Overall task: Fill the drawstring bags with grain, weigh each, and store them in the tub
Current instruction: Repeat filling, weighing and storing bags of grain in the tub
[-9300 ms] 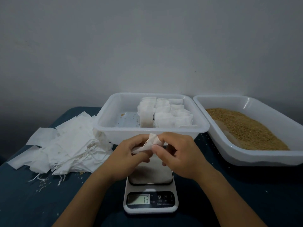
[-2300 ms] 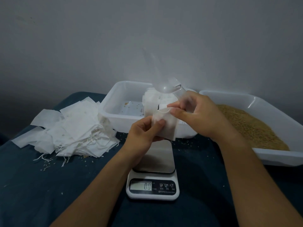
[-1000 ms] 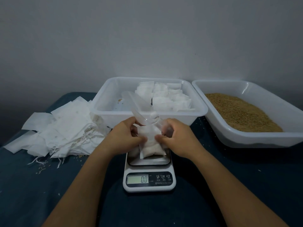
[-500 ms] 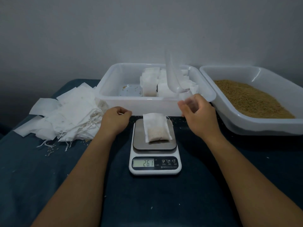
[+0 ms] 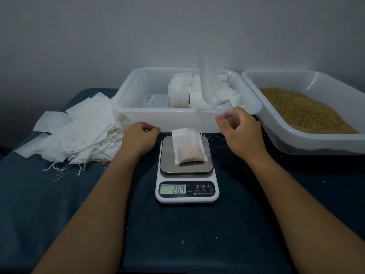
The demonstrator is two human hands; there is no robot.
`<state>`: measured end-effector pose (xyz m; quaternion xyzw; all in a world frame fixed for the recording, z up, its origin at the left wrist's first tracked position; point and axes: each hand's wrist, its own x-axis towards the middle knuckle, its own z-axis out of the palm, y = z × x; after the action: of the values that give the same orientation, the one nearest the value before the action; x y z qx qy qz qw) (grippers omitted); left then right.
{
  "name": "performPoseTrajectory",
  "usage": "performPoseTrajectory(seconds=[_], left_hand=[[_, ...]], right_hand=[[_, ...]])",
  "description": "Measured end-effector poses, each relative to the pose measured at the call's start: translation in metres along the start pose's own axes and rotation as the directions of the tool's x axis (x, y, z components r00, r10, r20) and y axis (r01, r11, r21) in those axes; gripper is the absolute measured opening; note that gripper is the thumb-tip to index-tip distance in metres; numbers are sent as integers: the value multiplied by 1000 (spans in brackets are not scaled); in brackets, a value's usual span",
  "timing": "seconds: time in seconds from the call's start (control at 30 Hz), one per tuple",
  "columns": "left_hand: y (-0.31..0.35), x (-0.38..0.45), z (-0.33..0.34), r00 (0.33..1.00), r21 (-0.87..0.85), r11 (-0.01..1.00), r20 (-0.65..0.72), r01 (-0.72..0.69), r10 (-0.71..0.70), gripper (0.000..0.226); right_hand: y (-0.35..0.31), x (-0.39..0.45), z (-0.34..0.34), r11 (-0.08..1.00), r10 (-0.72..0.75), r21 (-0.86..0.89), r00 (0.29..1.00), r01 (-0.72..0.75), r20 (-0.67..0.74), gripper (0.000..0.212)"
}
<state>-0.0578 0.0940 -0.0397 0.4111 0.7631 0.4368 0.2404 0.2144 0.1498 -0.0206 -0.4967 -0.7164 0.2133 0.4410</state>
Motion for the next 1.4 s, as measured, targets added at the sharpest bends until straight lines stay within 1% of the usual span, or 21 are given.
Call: performPoseTrajectory(seconds=[0.1, 0.17, 0.27, 0.33, 0.47, 0.53, 0.63, 0.7, 0.73, 0.8, 0.9, 1.03, 1.07, 1.1, 1.2, 1.3, 1.4], left_hand=[[7, -5, -2, 998, 28, 998, 30, -61, 60, 23], [12, -9, -2, 992, 55, 992, 65, -115, 111, 35], [17, -14, -1, 977, 107, 979, 142, -175, 159, 52], [21, -19, 0, 964, 127, 970, 197, -206, 178, 56], [26, -28, 0, 928, 86, 953, 268, -292, 260, 31], [32, -33, 0, 892, 60, 924, 290, -379, 347, 22], [45, -42, -7, 823, -13, 861, 287, -509, 491, 17], [56, -46, -13, 806, -100, 844, 259, -526, 533, 15], [63, -47, -16, 807, -126, 840, 235, -528, 542, 15], [79, -46, -22, 813, -111, 831, 173, -545, 556, 17], [106, -35, -33, 811, 28, 814, 114, -580, 574, 14], [138, -3, -34, 794, 202, 770, 88, -606, 602, 6], [143, 6, -31, 795, 228, 765, 86, -602, 600, 3], [147, 15, -28, 799, 247, 764, 90, -597, 595, 4], [148, 42, -17, 816, 328, 753, 125, -571, 564, 14], [143, 63, -5, 849, 415, 746, 164, -522, 503, 19], [137, 79, 6, 881, 447, 760, 194, -471, 431, 22]], right_hand=[[0, 0, 0, 1000, -5, -3, 1000, 5, 10, 25], [1, -1, 0, 1000, -5, -6, 1000, 5, 19, 24], [1, -2, 1, 1000, -9, -15, 1000, 9, 27, 23], [1, -2, 1, 1000, -13, -17, 1000, 13, 29, 22], [0, -3, 2, 1000, -14, -8, 999, 15, 29, 22], [-1, -3, 1, 1000, -15, -5, 1000, 16, 25, 22], [-3, -3, -2, 1000, -24, 10, 1000, 24, -1, 23], [-4, -2, -4, 998, -28, 46, 999, 30, -39, 23], [-4, -2, -5, 997, -29, 64, 998, 32, -58, 23], [-5, -1, -7, 996, -29, 84, 997, 36, -77, 23], [-7, -1, -11, 995, -30, 92, 995, 39, -95, 25], [-8, 0, -15, 992, -38, 111, 991, 53, -130, 24], [-8, 0, -15, 991, -38, 118, 990, 55, -136, 25], [-8, 1, -16, 991, -37, 125, 989, 55, -142, 27], [-8, 1, -18, 989, -29, 140, 988, 50, -150, 31], [-8, 1, -20, 987, -30, 150, 987, 53, -157, 31], [-7, 2, -20, 986, -37, 155, 985, 63, -166, 27]])
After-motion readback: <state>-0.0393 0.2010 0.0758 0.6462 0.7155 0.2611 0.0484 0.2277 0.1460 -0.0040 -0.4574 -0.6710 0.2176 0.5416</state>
